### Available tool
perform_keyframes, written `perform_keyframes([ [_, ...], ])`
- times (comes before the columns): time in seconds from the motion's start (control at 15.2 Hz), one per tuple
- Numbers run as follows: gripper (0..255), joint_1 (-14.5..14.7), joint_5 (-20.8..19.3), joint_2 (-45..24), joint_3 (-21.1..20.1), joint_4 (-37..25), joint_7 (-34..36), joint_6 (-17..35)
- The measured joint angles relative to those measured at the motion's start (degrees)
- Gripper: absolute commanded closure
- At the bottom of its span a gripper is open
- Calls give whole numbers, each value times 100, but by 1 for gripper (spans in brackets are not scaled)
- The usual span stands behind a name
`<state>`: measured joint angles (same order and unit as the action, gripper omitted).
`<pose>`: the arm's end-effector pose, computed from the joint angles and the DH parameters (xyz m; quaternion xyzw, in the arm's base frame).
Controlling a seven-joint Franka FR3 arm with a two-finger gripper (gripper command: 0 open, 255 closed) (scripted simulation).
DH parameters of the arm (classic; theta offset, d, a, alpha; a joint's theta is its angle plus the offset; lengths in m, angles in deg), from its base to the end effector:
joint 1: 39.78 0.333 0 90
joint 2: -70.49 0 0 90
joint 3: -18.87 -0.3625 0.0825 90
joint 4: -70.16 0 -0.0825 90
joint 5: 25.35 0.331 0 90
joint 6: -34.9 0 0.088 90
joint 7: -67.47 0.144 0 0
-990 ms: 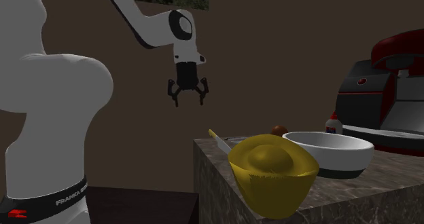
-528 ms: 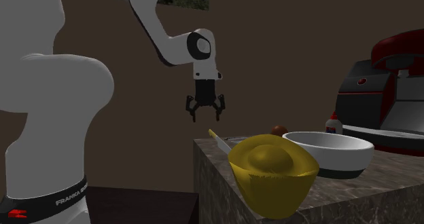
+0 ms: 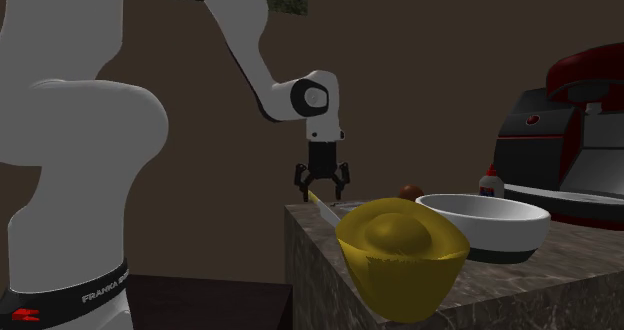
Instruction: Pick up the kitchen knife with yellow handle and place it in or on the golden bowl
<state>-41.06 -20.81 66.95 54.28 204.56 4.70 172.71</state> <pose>0.3834 -0.2808 0.3604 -0.9802 -0.1976 -0.0100 0.0018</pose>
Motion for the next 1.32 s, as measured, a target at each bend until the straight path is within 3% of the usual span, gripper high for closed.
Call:
perform_keyframes([
  [0.33, 0, -52, 388, -393, -71, 37, -289, 343],
  [0.73, 0, -68, 443, -444, -81, 48, -339, 396],
  [0.79, 255, -68, 443, -444, -81, 48, -339, 396],
  [1.32, 255, -68, 443, -443, -81, 48, -339, 396],
])
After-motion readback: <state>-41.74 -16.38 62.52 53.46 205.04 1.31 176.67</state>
